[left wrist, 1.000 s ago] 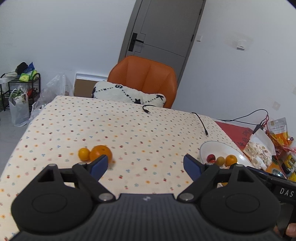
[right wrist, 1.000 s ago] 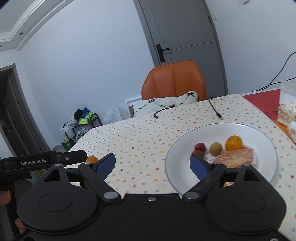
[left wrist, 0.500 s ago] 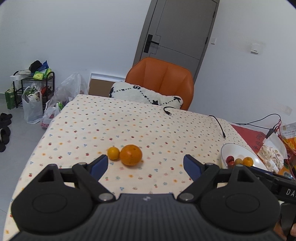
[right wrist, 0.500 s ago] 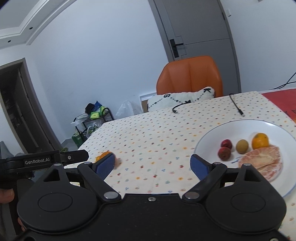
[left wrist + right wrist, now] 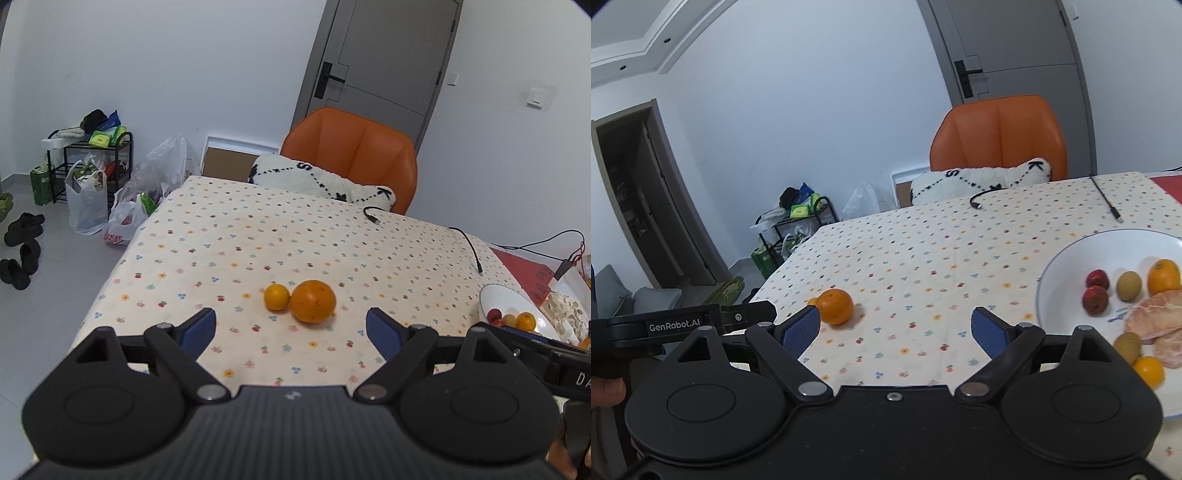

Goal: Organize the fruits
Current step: 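Move both tools back toward the large orange and small yellow orange on the cloth, then grasp the large orange with the right tool while the left tool grasps the small yellow orange, then carry the large orange in the right tool while the left tool carries the small yellow orange to the plate, then open the right tool over the plate while the left tool lowers and releases the small yellow orange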

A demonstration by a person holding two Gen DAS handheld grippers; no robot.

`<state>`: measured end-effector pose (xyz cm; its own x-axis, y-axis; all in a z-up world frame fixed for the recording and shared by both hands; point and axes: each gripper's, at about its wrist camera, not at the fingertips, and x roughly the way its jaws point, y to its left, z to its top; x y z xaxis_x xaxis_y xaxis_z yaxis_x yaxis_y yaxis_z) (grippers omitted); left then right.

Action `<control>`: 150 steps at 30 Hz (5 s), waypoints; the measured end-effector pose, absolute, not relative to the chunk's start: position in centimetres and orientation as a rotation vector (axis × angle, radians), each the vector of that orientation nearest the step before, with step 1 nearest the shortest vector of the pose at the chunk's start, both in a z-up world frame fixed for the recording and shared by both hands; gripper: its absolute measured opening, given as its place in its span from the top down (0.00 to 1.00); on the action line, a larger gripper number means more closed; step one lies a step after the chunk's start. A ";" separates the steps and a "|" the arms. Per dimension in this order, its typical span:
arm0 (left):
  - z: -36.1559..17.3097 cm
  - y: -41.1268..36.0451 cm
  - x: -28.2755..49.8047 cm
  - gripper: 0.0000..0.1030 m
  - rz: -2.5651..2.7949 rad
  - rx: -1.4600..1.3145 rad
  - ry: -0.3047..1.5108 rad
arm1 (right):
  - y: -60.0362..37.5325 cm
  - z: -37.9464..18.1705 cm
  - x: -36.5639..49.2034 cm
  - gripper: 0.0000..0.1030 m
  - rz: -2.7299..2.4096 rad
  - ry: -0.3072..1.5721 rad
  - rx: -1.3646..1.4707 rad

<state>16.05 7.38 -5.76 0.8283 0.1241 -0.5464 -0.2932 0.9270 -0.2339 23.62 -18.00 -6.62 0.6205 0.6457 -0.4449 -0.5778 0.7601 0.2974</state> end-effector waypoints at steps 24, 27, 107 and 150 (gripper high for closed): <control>-6.2 12.5 16.2 0.16 0.295 -0.363 0.554 | -10.7 -8.3 26.3 0.13 0.762 0.638 0.048; -6.4 12.9 16.4 0.16 0.300 -0.364 0.560 | -9.7 -8.9 26.7 0.13 0.767 0.653 0.036; -8.5 3.1 23.2 0.79 0.047 -0.304 0.548 | -21.7 -7.3 26.1 0.62 0.572 0.617 0.159; -5.5 -7.2 24.1 0.79 -0.163 -0.242 0.522 | -31.6 -7.7 26.2 0.48 0.355 0.592 0.256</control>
<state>24.09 -7.22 -5.46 0.8546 -0.2152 -0.4726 0.0924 0.9586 -0.2694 26.23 -31.56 -7.69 0.7720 0.3963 -0.4969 -0.2515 0.9085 0.3337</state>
